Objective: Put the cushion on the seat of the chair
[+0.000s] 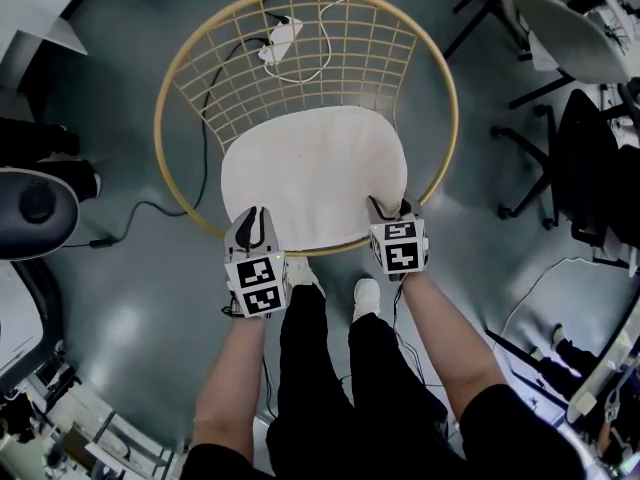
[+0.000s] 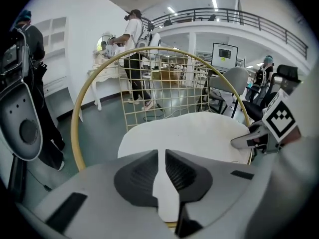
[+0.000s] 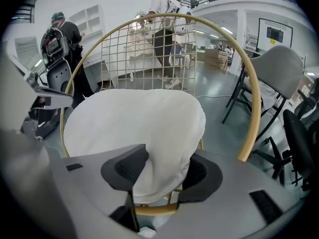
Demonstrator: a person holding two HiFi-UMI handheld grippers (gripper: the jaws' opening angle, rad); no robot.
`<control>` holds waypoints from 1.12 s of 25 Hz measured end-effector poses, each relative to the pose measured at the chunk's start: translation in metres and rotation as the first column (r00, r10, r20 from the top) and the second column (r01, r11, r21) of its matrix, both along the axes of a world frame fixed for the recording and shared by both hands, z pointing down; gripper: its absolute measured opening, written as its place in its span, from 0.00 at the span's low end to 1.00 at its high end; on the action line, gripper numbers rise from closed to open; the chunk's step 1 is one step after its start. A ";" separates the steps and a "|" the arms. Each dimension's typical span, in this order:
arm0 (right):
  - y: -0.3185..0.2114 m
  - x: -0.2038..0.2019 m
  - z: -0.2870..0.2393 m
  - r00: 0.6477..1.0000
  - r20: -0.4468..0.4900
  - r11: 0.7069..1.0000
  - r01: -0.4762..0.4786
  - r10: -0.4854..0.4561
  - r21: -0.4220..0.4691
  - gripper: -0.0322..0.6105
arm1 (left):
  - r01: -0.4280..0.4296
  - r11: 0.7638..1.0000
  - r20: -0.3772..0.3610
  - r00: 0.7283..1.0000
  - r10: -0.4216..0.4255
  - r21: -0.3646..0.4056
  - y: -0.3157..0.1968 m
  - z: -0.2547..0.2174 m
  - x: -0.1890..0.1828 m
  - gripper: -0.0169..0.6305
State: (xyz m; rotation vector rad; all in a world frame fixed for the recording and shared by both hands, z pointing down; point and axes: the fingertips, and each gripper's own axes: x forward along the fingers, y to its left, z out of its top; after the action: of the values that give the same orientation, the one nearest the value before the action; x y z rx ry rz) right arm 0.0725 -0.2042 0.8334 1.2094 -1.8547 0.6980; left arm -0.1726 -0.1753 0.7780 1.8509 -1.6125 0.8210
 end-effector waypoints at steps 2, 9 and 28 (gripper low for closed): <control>-0.002 0.002 0.002 1.000 -0.005 1.000 -0.018 0.018 -0.001 0.39 | -0.009 1.000 -0.024 1.000 0.009 0.000 0.001 0.002 0.003 0.09; 0.002 0.006 0.003 0.998 -0.064 1.000 -0.009 0.008 -0.016 0.74 | -0.039 0.999 -0.085 0.996 0.039 0.006 0.006 -0.004 0.017 0.06; 0.016 -0.034 -0.186 0.955 0.239 0.964 0.117 -0.175 0.238 0.07 | -0.072 0.987 -0.128 0.988 0.091 0.144 0.029 -0.143 0.058 0.05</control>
State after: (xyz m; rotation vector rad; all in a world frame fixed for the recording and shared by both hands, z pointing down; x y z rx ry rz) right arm 0.0386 -0.1878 0.6469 1.1454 -2.2651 0.5992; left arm -0.1141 -0.1468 0.6352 2.0357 -1.5526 0.6164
